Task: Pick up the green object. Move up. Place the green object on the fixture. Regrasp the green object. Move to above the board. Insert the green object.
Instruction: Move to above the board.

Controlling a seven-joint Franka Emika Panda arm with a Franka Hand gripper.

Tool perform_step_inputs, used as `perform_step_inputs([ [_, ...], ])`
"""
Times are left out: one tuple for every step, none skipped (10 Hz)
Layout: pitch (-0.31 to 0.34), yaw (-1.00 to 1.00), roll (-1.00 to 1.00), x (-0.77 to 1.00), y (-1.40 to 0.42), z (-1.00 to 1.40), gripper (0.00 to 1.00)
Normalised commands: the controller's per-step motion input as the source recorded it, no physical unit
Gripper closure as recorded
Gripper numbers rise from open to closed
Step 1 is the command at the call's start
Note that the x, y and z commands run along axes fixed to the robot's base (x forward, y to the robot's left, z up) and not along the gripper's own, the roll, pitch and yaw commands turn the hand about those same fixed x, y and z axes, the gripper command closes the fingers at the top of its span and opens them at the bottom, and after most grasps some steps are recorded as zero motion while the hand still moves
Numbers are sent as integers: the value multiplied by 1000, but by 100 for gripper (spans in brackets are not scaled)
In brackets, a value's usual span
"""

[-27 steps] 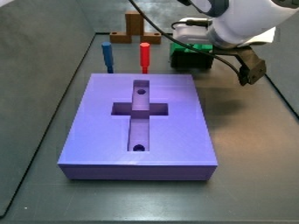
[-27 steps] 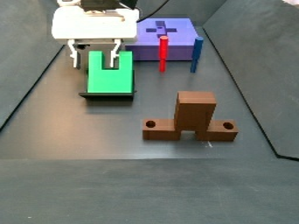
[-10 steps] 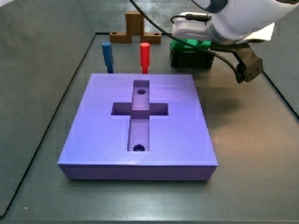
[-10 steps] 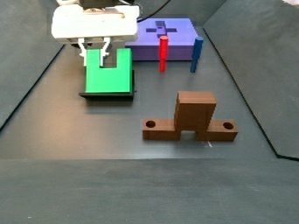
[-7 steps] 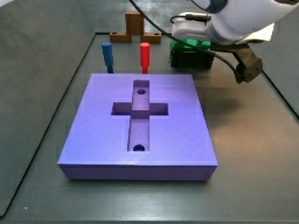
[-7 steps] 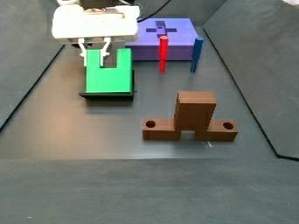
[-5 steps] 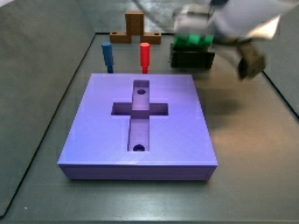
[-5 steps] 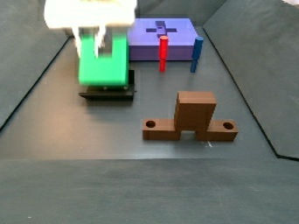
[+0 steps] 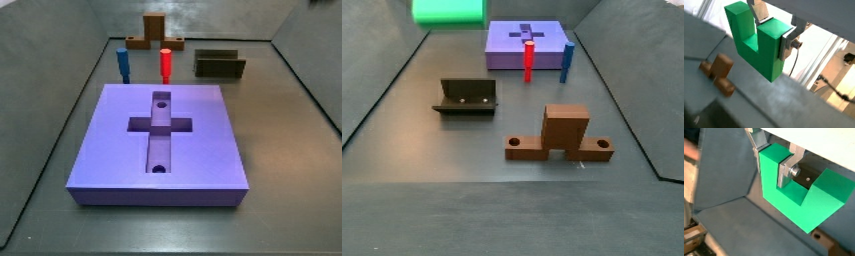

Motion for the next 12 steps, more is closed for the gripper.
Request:
perform_step_inputs([
  [39,19,-26,-16,-8,987,100],
  [52,21,4,14,-11,442,100],
  [58,25,20,29,-11,281,100],
  [60,27,5,40,-19,173,100],
  [89,63,-1000,-1109,-1400,242,100],
  [84,64,-1000,-1119,-1400,239,100],
  [53,74,-1000,-1187,-1400,259,100],
  [43,84,-1000,-1232,-1400,226,100],
  [37,85,-1000,-1214,-1400,241,100],
  [26,91,-1000,-1230,-1400,241,100],
  [12,91,-1000,-778,-836,131,100],
  [2,92,-1000,-481,-479,70,100],
])
